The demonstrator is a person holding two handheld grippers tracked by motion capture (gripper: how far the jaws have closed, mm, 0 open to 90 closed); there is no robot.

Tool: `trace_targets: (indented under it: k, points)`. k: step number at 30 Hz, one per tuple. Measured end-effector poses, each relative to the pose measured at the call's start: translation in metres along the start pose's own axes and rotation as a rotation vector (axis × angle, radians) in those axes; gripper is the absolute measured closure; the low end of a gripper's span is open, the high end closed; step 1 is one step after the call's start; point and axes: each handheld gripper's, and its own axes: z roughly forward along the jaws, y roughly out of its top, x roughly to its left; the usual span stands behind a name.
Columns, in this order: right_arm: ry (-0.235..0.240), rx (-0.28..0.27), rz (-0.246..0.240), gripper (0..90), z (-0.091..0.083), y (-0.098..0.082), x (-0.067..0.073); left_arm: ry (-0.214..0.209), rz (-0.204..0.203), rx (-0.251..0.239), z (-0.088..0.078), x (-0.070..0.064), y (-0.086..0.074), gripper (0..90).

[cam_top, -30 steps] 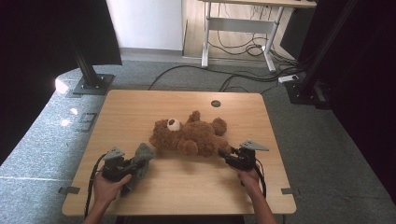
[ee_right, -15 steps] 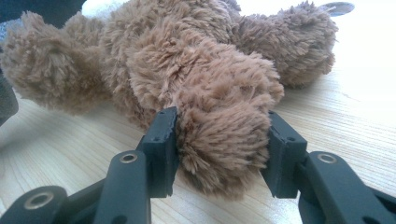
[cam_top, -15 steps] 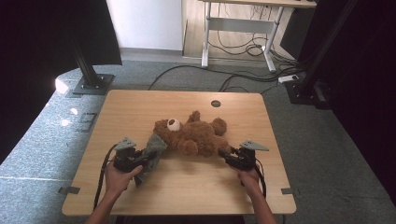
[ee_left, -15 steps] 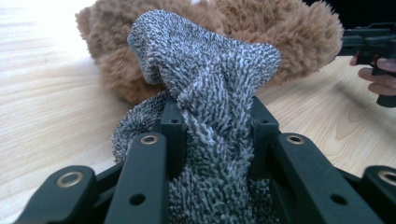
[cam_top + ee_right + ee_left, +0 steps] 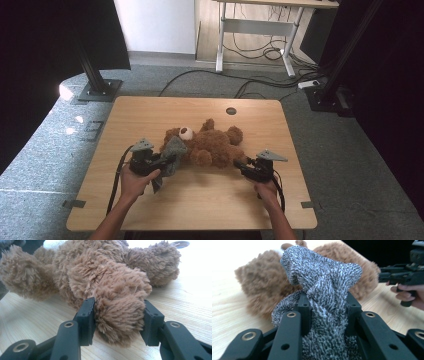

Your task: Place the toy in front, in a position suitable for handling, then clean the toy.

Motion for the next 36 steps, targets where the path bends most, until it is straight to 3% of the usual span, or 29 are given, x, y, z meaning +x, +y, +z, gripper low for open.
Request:
trace_targets:
  k: [7, 14, 26, 31, 36]
  points:
    - [0.001, -0.002, -0.001, 52.4, 0.000, 0.000, 0.000, -0.022, 0.027, 0.008, 0.014, -0.007, 0.015, 66.1]
    - [0.002, -0.002, -0.002, 52.4, 0.000, 0.000, 0.000, -0.049, 0.028, 0.023, 0.028, -0.015, 0.020, 66.2]
    - [0.003, -0.006, -0.005, 53.3, 0.001, 0.000, -0.001, -0.097, 0.028, -0.007, 0.038, -0.032, 0.038, 65.9]
    - [0.004, -0.006, -0.005, 55.5, 0.001, 0.001, -0.001, -0.127, 0.049, 0.002, 0.054, -0.048, 0.049, 65.7]
    - [0.005, -0.005, -0.008, 58.4, 0.001, 0.001, -0.001, -0.121, 0.071, 0.046, 0.079, -0.060, 0.052, 65.6]
